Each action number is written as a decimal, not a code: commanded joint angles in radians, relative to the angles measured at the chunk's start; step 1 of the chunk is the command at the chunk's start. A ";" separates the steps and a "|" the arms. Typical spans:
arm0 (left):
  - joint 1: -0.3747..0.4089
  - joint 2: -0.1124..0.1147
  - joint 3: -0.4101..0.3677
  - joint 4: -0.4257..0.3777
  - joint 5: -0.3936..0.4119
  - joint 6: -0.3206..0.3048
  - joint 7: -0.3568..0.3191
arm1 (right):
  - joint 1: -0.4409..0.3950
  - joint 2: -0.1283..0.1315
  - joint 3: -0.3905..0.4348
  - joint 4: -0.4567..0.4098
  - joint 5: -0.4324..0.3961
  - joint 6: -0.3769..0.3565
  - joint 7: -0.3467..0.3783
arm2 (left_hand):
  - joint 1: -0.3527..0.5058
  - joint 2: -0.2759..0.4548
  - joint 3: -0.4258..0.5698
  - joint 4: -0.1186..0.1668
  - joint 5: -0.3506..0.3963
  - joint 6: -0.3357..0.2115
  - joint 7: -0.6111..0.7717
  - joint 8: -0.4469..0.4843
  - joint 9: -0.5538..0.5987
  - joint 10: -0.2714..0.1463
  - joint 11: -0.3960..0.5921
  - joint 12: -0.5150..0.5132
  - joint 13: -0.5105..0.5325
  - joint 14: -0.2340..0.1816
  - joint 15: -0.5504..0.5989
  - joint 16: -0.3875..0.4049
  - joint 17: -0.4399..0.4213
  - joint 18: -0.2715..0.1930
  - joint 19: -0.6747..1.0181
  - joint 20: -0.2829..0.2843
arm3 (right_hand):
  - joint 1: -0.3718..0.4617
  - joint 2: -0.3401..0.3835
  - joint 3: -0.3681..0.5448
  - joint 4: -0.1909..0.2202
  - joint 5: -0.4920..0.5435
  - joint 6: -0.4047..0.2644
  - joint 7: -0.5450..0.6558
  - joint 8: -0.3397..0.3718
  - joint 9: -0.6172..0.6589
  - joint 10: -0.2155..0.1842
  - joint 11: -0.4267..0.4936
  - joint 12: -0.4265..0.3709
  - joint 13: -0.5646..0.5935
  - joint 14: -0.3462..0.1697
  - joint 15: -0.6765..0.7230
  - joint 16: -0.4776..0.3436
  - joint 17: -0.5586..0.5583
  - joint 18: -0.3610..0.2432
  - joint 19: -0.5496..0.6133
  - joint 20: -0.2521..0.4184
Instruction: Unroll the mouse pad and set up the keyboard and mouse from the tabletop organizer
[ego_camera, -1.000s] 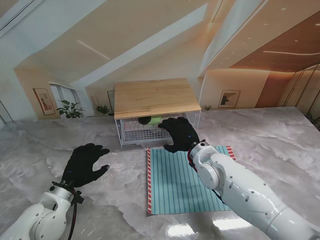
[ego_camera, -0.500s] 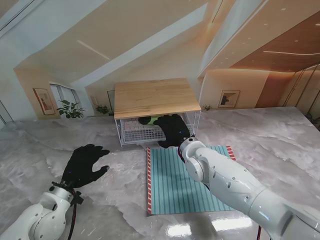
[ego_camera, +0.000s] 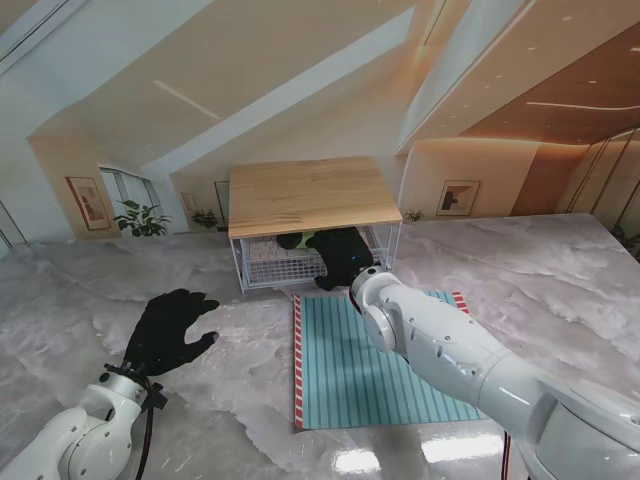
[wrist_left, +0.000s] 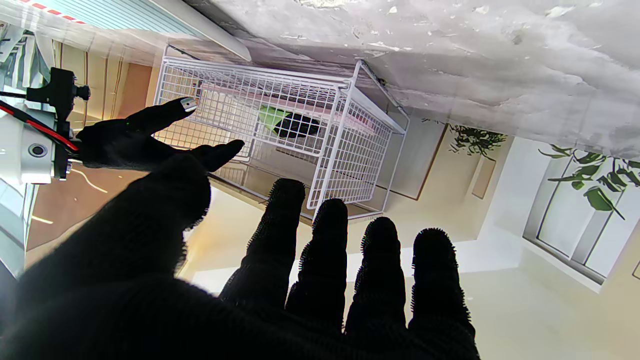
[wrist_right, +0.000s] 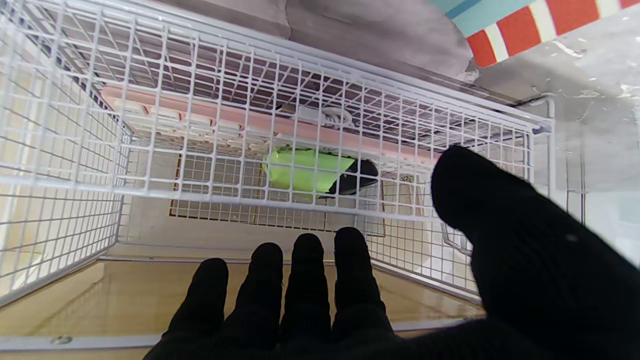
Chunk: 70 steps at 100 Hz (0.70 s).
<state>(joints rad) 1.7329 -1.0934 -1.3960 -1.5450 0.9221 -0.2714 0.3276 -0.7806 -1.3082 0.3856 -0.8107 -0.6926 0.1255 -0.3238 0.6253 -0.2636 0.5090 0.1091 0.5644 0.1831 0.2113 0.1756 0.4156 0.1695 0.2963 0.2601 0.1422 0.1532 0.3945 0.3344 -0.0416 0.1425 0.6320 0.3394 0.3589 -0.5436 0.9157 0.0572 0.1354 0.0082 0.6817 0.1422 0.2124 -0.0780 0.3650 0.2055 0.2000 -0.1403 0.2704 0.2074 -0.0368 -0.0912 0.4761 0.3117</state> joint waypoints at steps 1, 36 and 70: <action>0.002 -0.004 0.004 0.000 -0.002 -0.005 -0.013 | 0.016 -0.018 -0.012 0.018 0.005 0.002 0.009 | -0.019 0.006 -0.003 0.017 -0.011 0.007 -0.013 -0.008 -0.021 -0.015 -0.002 -0.005 -0.023 0.005 0.005 -0.001 -0.011 -0.027 0.009 -0.009 | -0.010 0.006 0.025 0.010 -0.049 0.018 0.010 0.005 -0.019 0.011 0.010 0.014 -0.051 0.008 0.009 0.011 -0.013 -0.020 0.014 -0.025; 0.002 -0.005 0.001 0.005 -0.002 -0.008 -0.005 | 0.064 -0.068 -0.066 0.113 0.044 -0.001 0.017 | -0.021 0.007 -0.002 0.016 -0.011 0.006 -0.013 -0.008 -0.019 -0.015 -0.001 -0.004 -0.023 0.002 0.004 -0.003 -0.010 -0.026 0.001 -0.016 | 0.009 -0.012 0.054 -0.006 -0.009 0.021 0.053 0.035 -0.022 0.014 0.158 0.074 -0.049 0.008 0.107 0.063 -0.026 0.014 0.058 -0.059; 0.001 -0.006 0.005 0.007 -0.010 -0.004 -0.004 | 0.082 -0.089 -0.095 0.157 0.065 0.001 0.044 | -0.021 0.007 0.000 0.016 -0.010 0.007 -0.013 -0.008 -0.017 -0.015 -0.001 -0.004 -0.021 0.004 0.004 -0.003 -0.010 -0.025 -0.005 -0.020 | 0.063 -0.059 0.116 -0.065 0.117 0.015 0.073 0.078 0.073 0.031 0.304 0.122 -0.052 0.005 0.224 0.121 -0.055 0.092 0.061 -0.014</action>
<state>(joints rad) 1.7321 -1.0940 -1.3950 -1.5370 0.9164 -0.2730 0.3380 -0.6981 -1.3903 0.2977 -0.6639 -0.6291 0.1263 -0.2929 0.6253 -0.2636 0.5090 0.1091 0.5644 0.1837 0.2112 0.1755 0.4156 0.1696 0.2963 0.2601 0.1422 0.1532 0.3951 0.3344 -0.0416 0.1422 0.6320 0.3306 0.4008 -0.5760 0.9990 0.0148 0.2188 0.0104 0.7452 0.2109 0.2500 -0.0692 0.6645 0.3074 0.2000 -0.1369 0.4750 0.3101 -0.0697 -0.0221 0.5364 0.2751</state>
